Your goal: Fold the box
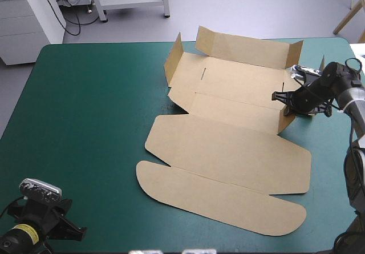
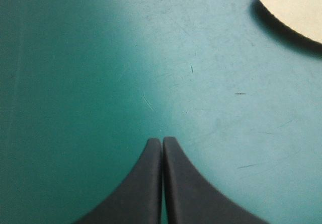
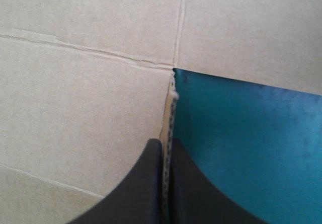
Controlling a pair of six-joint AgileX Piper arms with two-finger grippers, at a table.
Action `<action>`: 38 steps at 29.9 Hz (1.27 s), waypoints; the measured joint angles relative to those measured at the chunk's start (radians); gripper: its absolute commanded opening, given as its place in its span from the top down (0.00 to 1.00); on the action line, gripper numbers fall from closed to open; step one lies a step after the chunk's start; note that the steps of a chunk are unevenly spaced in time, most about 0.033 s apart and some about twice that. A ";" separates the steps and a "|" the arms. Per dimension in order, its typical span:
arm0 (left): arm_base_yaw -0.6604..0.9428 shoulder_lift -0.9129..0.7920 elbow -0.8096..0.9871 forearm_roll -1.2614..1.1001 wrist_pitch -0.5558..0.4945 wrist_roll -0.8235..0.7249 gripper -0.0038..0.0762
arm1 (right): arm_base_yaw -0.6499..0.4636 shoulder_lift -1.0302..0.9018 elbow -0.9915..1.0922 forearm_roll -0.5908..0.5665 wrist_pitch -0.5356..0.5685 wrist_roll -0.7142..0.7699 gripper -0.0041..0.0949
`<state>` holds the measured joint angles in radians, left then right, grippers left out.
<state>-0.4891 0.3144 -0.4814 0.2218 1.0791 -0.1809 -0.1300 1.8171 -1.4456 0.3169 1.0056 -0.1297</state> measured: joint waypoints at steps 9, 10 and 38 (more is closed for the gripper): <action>0.000 0.000 -0.010 0.005 -0.014 0.000 0.96 | 0.000 0.002 -0.092 0.013 0.021 -0.250 0.98; 0.000 0.000 -0.017 0.006 -0.020 0.000 0.96 | 0.000 0.003 -0.104 0.018 0.024 -0.283 0.98; 0.000 0.000 -0.149 -0.006 -0.055 0.000 0.96 | 0.344 0.004 -0.194 0.037 -0.300 -0.907 0.98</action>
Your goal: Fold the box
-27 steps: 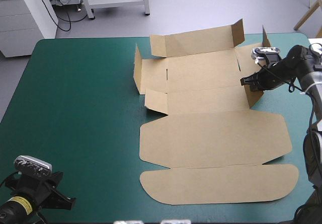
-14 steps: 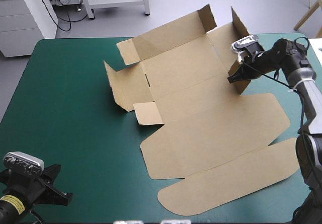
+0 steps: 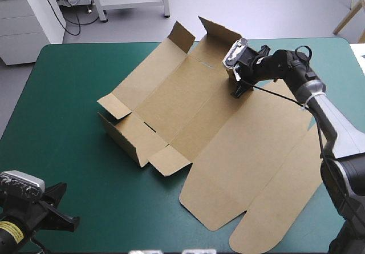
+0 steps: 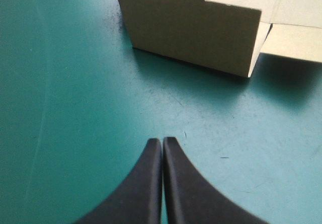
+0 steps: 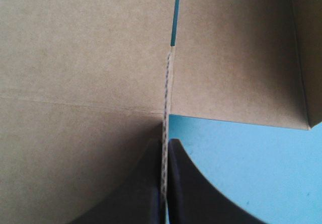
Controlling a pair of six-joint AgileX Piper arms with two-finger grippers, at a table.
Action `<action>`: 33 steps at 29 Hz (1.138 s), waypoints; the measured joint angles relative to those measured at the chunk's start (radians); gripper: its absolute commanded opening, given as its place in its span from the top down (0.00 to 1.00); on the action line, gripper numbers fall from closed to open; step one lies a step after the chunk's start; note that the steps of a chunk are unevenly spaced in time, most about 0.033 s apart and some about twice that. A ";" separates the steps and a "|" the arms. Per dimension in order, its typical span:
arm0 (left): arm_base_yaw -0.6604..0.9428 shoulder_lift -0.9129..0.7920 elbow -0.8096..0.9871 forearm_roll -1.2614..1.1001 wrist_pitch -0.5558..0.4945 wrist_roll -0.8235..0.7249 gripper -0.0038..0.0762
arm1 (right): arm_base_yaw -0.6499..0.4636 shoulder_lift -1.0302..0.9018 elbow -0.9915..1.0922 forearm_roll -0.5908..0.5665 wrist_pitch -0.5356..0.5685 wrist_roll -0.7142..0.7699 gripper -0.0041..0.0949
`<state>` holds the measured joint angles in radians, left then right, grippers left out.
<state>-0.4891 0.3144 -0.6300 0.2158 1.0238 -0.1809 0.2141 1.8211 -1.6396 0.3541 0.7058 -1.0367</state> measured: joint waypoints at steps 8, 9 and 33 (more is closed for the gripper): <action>0.000 0.000 -0.001 -0.009 -0.026 0.000 0.96 | 0.082 0.001 0.000 0.004 -0.057 -0.149 0.98; 0.000 0.000 -0.001 -0.016 -0.037 0.000 0.96 | 0.089 0.002 0.000 0.004 -0.062 -0.155 0.98; 0.000 -0.001 -0.001 -0.027 -0.106 0.000 0.96 | 0.115 0.107 -0.002 0.323 -0.040 -0.715 0.98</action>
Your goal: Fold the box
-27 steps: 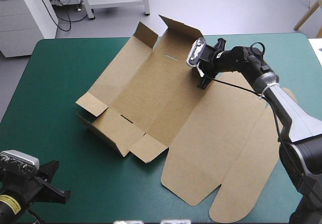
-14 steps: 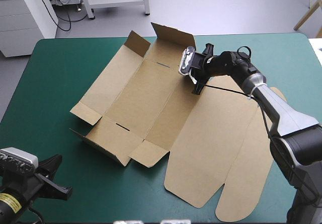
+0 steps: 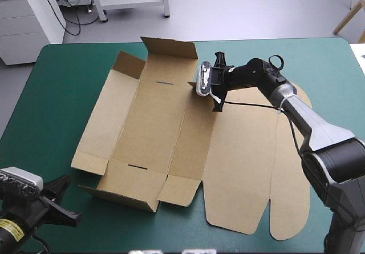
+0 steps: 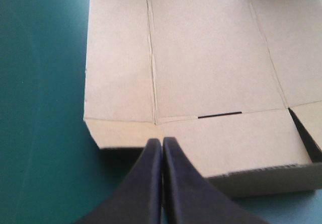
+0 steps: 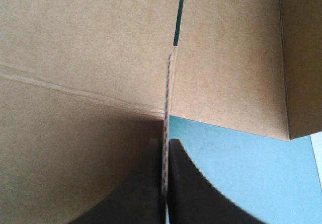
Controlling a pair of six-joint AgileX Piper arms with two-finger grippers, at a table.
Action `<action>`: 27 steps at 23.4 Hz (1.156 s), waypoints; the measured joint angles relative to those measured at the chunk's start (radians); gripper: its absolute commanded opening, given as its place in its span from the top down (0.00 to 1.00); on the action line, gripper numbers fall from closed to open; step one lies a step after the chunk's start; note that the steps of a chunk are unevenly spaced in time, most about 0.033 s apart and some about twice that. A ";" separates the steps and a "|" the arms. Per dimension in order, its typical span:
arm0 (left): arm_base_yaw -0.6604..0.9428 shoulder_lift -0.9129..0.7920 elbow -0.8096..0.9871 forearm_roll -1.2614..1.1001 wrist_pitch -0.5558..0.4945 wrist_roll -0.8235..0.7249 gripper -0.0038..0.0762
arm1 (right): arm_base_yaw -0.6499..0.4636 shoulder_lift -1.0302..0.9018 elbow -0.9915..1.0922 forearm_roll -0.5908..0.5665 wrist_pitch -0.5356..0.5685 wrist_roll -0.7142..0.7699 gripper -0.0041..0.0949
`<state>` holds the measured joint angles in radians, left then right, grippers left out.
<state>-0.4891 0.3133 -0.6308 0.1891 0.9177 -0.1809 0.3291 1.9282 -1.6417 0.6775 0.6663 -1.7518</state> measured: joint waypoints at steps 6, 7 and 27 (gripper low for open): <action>0.000 0.000 0.000 0.000 0.000 0.000 0.96 | 0.001 0.000 0.000 0.067 0.102 -0.083 0.98; 0.000 0.000 0.000 0.000 0.000 0.000 0.96 | 0.001 0.000 0.000 0.067 0.110 -0.086 0.98; 0.000 0.000 0.000 -0.042 0.000 -0.001 0.96 | 0.001 0.000 -0.003 0.078 0.122 -0.168 0.53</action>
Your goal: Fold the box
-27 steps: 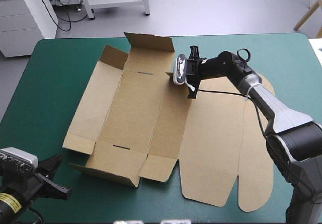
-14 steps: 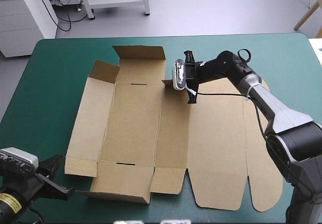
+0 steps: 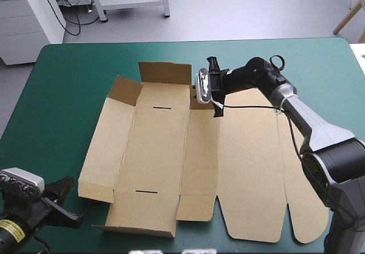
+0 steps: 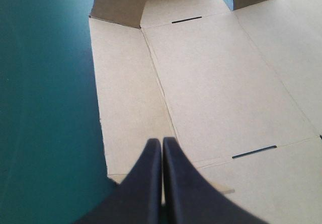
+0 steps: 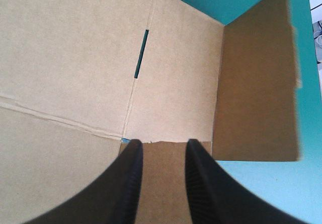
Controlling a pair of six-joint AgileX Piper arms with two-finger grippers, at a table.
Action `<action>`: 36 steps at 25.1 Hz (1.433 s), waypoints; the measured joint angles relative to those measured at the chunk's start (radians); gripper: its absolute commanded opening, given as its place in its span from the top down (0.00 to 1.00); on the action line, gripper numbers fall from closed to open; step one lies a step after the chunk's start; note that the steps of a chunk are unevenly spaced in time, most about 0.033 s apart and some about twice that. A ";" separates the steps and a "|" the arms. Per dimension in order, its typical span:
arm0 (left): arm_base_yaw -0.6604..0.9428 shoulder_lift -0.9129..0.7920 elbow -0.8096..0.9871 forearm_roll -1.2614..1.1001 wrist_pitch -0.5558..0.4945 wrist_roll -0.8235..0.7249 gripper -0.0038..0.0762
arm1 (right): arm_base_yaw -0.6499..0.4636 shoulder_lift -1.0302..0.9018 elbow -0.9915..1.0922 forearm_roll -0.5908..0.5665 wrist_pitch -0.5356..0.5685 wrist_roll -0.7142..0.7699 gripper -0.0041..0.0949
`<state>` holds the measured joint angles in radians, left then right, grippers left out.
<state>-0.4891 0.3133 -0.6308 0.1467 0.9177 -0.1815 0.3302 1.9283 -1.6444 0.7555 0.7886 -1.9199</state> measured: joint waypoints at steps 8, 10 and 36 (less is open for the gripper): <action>0.000 0.000 0.000 0.016 0.000 0.000 0.96 | 0.000 -0.085 0.000 0.005 -0.059 0.299 0.61; 0.000 0.000 0.000 0.021 0.000 0.000 0.96 | 0.000 -0.127 0.000 -0.012 -0.080 0.429 0.73; 0.000 0.082 0.000 0.121 0.025 -0.031 0.96 | 0.000 -0.476 0.147 -0.959 0.270 1.879 0.97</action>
<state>-0.4891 0.3952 -0.6311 0.2682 0.9430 -0.2124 0.3302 1.4525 -1.4972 -0.2030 1.0589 -0.0408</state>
